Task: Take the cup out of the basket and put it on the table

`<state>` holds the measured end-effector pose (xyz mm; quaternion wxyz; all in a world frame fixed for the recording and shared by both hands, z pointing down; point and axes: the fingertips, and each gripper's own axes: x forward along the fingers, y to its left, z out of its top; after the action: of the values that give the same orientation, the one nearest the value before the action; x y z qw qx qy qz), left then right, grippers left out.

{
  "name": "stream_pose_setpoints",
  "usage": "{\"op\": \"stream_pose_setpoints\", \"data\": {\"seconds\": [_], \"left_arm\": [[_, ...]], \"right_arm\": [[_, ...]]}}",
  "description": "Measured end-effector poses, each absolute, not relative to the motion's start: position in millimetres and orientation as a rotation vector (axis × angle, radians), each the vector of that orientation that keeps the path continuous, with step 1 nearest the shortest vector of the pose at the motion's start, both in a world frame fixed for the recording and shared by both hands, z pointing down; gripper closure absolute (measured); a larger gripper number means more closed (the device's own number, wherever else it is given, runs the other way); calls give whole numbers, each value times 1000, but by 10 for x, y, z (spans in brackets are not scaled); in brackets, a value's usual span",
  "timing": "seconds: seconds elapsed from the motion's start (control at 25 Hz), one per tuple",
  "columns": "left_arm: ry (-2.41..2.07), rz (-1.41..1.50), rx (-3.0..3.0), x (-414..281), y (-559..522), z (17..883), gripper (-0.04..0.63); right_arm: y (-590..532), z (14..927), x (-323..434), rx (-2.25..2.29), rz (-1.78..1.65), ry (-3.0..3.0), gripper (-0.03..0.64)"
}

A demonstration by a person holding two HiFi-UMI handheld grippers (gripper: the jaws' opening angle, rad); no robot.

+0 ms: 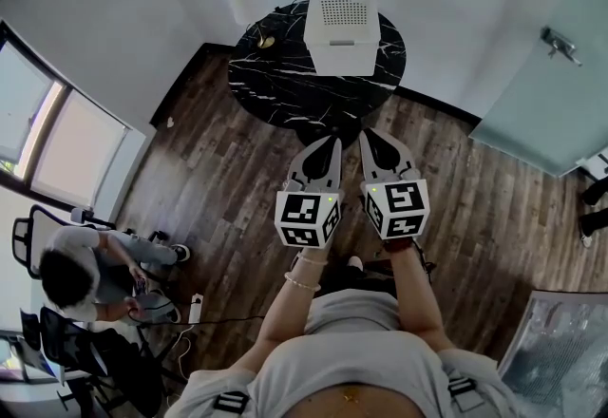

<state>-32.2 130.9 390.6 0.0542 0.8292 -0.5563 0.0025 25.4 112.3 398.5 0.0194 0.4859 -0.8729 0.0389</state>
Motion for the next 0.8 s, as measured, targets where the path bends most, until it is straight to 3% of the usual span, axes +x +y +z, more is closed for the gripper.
{"op": "stream_pose_setpoints", "data": {"seconds": [0.8], "left_arm": [[-1634, -2, 2543, -384, 711, 3926, 589]], "right_arm": [[574, 4065, 200, 1558, 142, -2663, 609]]}}
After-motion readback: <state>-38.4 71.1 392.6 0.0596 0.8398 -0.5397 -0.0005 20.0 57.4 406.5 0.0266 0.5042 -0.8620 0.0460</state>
